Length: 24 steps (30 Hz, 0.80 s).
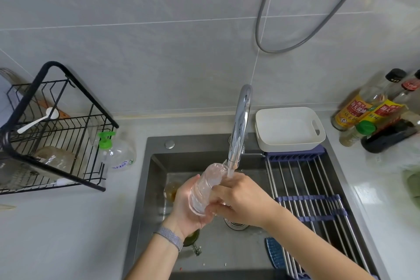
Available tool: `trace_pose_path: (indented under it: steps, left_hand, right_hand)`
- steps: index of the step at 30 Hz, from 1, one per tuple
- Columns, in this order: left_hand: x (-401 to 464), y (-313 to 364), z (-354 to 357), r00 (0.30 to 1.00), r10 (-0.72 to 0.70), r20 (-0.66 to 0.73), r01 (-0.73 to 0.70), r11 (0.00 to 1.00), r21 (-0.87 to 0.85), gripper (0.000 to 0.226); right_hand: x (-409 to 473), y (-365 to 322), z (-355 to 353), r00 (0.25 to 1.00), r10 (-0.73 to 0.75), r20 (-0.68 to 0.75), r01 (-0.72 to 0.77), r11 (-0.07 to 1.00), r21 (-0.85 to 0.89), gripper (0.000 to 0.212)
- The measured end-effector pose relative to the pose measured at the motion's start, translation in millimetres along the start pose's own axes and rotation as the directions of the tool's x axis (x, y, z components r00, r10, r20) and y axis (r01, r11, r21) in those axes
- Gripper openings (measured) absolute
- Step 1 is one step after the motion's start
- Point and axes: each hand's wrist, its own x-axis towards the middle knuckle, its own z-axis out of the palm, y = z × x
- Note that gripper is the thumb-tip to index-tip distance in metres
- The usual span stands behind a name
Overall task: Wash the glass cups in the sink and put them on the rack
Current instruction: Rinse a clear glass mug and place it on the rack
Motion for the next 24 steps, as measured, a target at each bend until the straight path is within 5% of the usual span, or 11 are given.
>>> trace_pose_path:
  steps: [6,10,16,24]
  left_hand:
    - [0.0,-5.6,-6.5,0.99,0.134,-0.032,-0.133,0.991,0.022,0.045]
    - [-0.1,-8.5,-7.4,0.977,0.197,-0.075,-0.198,0.98,-0.009,0.044]
    - [1.7,4.3,-9.7,0.995,-0.043,-0.091,0.052,0.994,0.097,0.048]
    - [8.4,-1.3,-21.1,0.993,-0.107,-0.046,0.114,0.97,0.217,0.073]
  right_hand:
    - [5.0,-12.3,5.6,0.973,0.223,-0.052,-0.22,0.973,0.067,0.021]
    - [9.0,-18.6,11.4,0.905,0.426,-0.001,-0.42,0.892,0.169,0.038]
    - [2.6,1.7,-2.1,0.962,0.189,0.195,-0.207,0.976,0.073,0.03]
    - [3.3,-2.0,-8.6,0.938,0.326,0.116,-0.341,0.926,0.16,0.017]
